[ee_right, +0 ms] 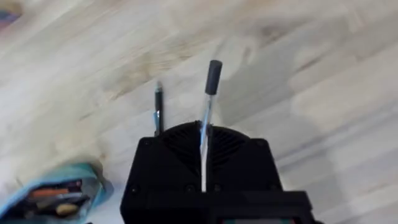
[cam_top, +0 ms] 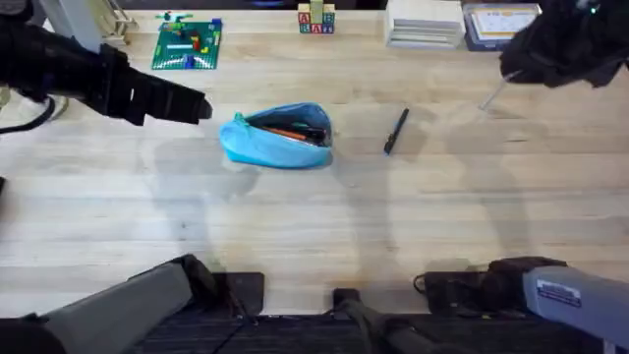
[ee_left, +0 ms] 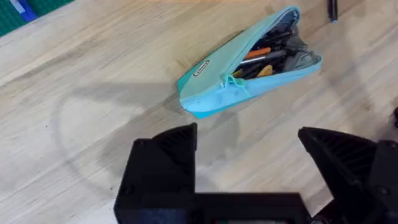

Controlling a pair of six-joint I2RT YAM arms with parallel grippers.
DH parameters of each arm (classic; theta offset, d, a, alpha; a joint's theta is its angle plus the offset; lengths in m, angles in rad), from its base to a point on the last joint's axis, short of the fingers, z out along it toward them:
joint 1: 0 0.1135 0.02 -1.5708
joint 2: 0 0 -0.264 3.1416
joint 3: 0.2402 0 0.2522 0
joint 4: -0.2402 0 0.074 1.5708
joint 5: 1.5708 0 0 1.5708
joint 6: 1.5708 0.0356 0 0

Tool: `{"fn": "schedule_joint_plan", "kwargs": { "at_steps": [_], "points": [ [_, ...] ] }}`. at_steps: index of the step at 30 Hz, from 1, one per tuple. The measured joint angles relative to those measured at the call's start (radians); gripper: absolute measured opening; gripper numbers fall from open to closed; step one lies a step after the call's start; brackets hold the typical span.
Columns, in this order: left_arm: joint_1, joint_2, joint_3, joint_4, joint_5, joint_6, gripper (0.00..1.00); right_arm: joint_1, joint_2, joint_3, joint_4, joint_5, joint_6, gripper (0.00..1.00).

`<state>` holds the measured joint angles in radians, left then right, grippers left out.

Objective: Unzip the bag, pick up the pens from the table one at a time and place them inside, then zip the bag closed.

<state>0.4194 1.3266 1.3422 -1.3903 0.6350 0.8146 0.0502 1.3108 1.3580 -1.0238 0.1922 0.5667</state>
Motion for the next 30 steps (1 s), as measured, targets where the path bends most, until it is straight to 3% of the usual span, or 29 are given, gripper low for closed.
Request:
{"fn": "schedule_joint_plan", "kwargs": {
  "at_steps": [10,11,14,23,30],
  "points": [
    [0.0,0.0,0.0,-0.001,0.0,0.0,0.996,0.272,-0.026,0.009,0.096,0.003,-0.35,0.032],
    [0.0,0.0,0.0,-0.001,0.0,0.0,0.996,0.348,-0.026,0.009,0.128,0.003,-0.461,0.032],
    [0.0,0.0,0.0,0.0,0.0,0.0,0.996,0.412,-0.026,0.009,0.153,0.003,-0.576,0.032],
    [0.0,0.0,0.0,-0.001,0.0,0.0,0.995,0.55,-0.02,0.01,0.179,0.003,-0.9,0.032],
    [0.0,0.0,0.0,0.0,0.0,0.0,0.995,0.594,0.049,0.01,0.18,-0.04,-1.113,0.032]
  ]
}}
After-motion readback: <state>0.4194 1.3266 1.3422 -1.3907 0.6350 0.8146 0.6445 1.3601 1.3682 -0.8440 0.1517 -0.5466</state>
